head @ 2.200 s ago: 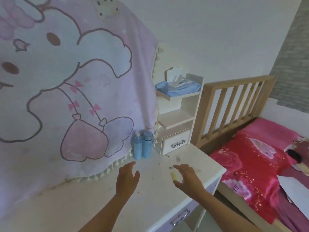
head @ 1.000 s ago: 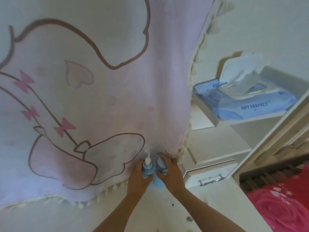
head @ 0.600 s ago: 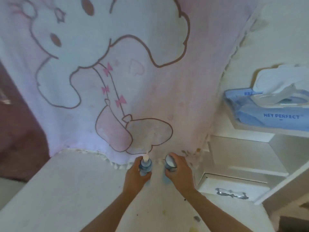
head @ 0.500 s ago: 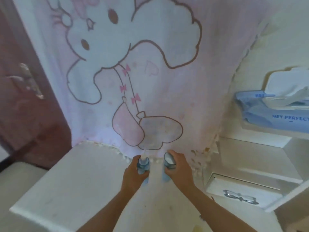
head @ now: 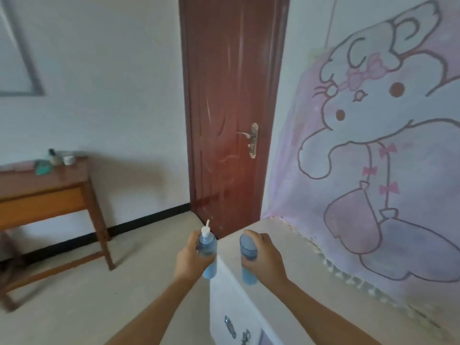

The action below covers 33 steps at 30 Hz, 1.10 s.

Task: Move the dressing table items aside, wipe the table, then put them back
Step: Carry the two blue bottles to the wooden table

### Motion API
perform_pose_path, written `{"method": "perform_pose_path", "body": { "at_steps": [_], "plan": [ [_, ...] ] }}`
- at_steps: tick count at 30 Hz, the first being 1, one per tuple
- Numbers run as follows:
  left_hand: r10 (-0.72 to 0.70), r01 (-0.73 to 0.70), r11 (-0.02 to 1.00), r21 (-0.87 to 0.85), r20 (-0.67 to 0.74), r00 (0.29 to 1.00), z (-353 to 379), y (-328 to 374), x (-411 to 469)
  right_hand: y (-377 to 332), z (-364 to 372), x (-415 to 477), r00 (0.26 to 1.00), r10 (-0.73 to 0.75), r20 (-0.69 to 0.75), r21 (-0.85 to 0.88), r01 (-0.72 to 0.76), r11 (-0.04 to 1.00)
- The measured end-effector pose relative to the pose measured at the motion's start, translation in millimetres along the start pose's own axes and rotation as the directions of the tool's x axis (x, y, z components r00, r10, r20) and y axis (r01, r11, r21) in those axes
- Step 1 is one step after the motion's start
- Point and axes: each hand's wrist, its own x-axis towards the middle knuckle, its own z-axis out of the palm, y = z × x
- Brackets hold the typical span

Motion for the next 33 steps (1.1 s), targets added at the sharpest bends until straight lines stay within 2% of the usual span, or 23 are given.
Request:
{"method": "perform_pose_path", "body": {
  "at_steps": [5, 9, 15, 23, 28, 33],
  "plan": [
    [-0.076, 0.082, 0.996, 0.024, -0.195, 0.978, -143.8, -50.3, 4.8, -108.0, 85.4, 45.6, 0.983, -0.157, 0.092, 0.090, 0.149, 0.985],
    [-0.087, 0.117, 0.991, 0.060, -0.365, 0.927, -258.8, -90.6, 4.2, -196.8, 152.4, 74.5, 0.958, -0.258, 0.122, 0.197, 0.231, 0.953],
    [-0.095, 0.184, 0.977, 0.110, -0.546, 0.832, -372.6, -132.4, -9.3, -280.6, 229.3, 105.9, 0.930, -0.309, 0.199, 0.260, 0.253, 0.932],
    [-0.130, 0.229, 0.970, 0.081, -0.624, 0.771, -430.6, -177.6, 34.2, -326.4, 303.6, 165.0, 0.889, -0.389, 0.241, 0.290, 0.316, 0.903],
    [-0.126, 0.253, 0.963, 0.096, -0.667, 0.735, -451.7, -194.4, 100.9, -344.6, 349.8, 238.0, 0.852, -0.468, 0.235, 0.331, 0.382, 0.863],
    [-0.182, 0.287, 0.957, 0.030, -0.709, 0.682, -470.6, -212.7, 176.1, -359.7, 397.6, 313.0, 0.789, -0.534, 0.304, 0.379, 0.414, 0.828]
  ]
}}
